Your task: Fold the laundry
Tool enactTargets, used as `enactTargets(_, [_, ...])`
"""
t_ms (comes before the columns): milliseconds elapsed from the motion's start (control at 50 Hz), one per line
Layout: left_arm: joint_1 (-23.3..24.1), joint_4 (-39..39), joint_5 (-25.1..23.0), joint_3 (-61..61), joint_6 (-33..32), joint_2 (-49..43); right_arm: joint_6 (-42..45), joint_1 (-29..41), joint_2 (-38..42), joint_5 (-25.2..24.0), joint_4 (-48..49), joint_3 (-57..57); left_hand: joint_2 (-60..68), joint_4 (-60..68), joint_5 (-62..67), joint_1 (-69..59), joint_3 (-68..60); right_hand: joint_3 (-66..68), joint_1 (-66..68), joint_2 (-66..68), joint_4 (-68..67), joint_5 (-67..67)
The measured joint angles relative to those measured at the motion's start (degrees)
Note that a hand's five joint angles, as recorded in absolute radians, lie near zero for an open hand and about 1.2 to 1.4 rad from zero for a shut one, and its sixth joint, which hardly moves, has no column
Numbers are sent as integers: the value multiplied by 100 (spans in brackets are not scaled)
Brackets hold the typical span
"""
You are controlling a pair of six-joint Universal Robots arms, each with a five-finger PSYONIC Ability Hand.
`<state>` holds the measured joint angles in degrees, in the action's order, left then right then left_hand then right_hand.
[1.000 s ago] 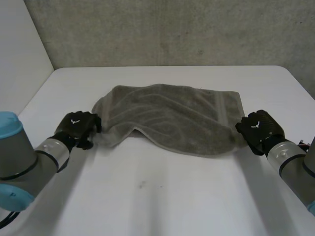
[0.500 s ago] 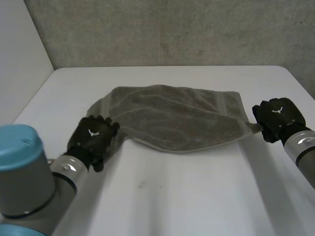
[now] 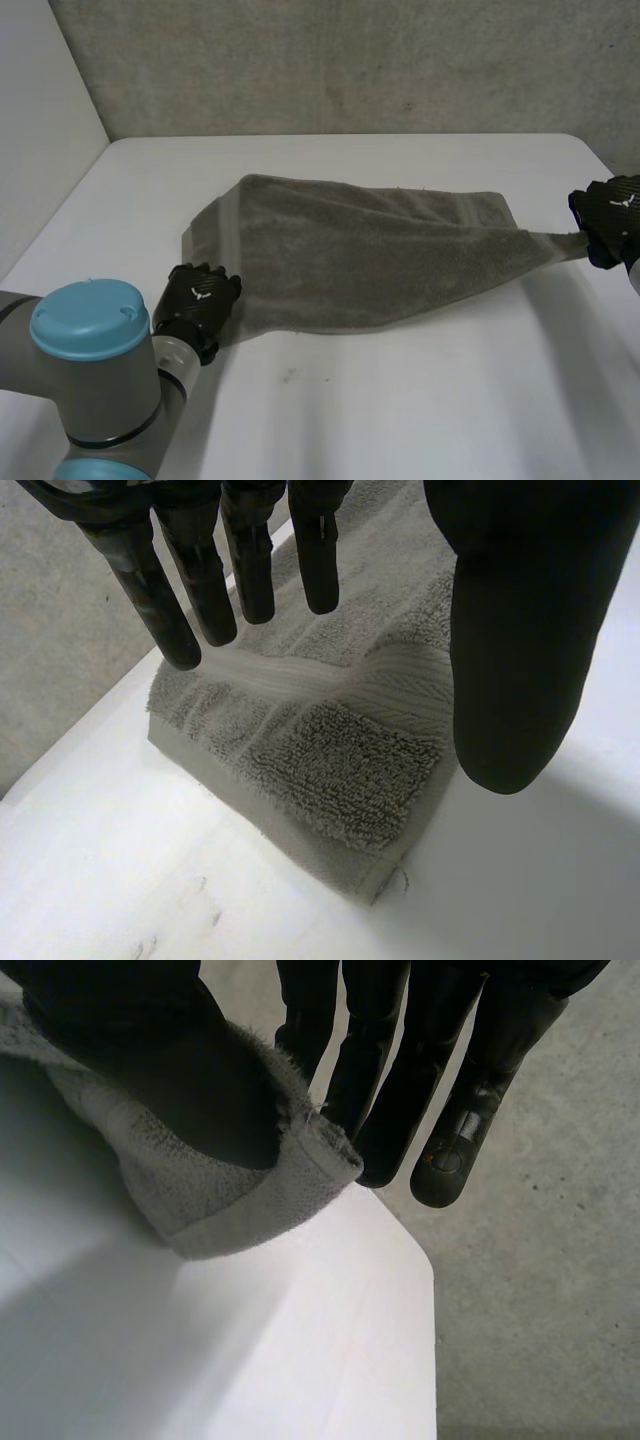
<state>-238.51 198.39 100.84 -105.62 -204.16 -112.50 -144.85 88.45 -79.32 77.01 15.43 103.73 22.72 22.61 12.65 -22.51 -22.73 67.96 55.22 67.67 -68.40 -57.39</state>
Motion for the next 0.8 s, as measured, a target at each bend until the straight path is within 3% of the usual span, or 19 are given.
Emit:
enactTargets(360, [-446, -55, -667, -2, 42, -97, 292, 21, 310, 152, 147, -5, 913, 929, 921, -970, -910, 0, 0, 0, 0, 0])
enactTargets(800, [-658, -52, -697, 117, 8, -464, 299, 33, 423, 142, 147, 19, 1131, 1138, 1132, -1170, -1138, 0, 0, 0, 0, 0])
